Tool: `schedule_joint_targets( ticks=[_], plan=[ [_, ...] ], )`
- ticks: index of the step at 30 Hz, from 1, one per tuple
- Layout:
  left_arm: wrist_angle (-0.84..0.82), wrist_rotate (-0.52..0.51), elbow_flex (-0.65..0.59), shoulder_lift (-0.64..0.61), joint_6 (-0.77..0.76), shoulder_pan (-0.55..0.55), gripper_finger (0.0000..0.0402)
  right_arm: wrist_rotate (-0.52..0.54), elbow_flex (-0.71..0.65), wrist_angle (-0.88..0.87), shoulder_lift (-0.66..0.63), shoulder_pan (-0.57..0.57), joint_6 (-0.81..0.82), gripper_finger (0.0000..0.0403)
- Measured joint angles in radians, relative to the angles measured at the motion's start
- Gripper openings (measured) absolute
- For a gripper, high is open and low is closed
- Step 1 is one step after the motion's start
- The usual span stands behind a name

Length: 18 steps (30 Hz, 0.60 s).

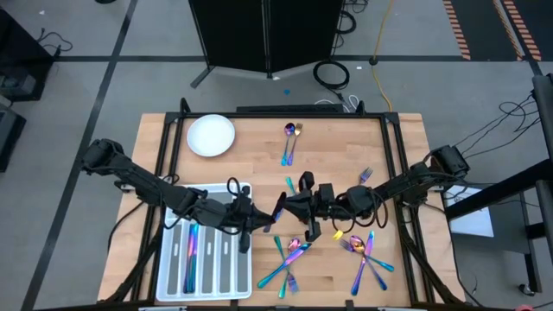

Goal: Sort silverware
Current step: Put the iridescent blue knife in the silverware tray

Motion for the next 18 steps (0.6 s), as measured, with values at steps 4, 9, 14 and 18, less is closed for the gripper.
schedule_joint_targets(
  ticks=[4, 9, 14, 18],
  plan=[
    [0.007, 0.000, 0.000, -0.007, -0.006, -0.001, 0.0010, -0.001, 0.000, 0.007, 0.000, 0.000, -0.031, 0.0000],
    [-0.020, 0.008, -0.001, -0.043, -0.055, 0.000, 0.0010, 0.006, 0.000, 0.010, 0.000, 0.000, -0.057, 0.0011],
    [-0.090, -0.067, 0.006, -0.123, -0.086, -0.007, 0.0010, 0.012, 0.000, -0.151, -0.074, 0.000, -0.092, 0.0060],
    [-0.177, -0.080, 0.006, -0.197, -0.159, -0.006, 0.0010, 0.012, 0.000, -0.385, -0.176, 0.000, -0.096, 0.0112]
  ],
)
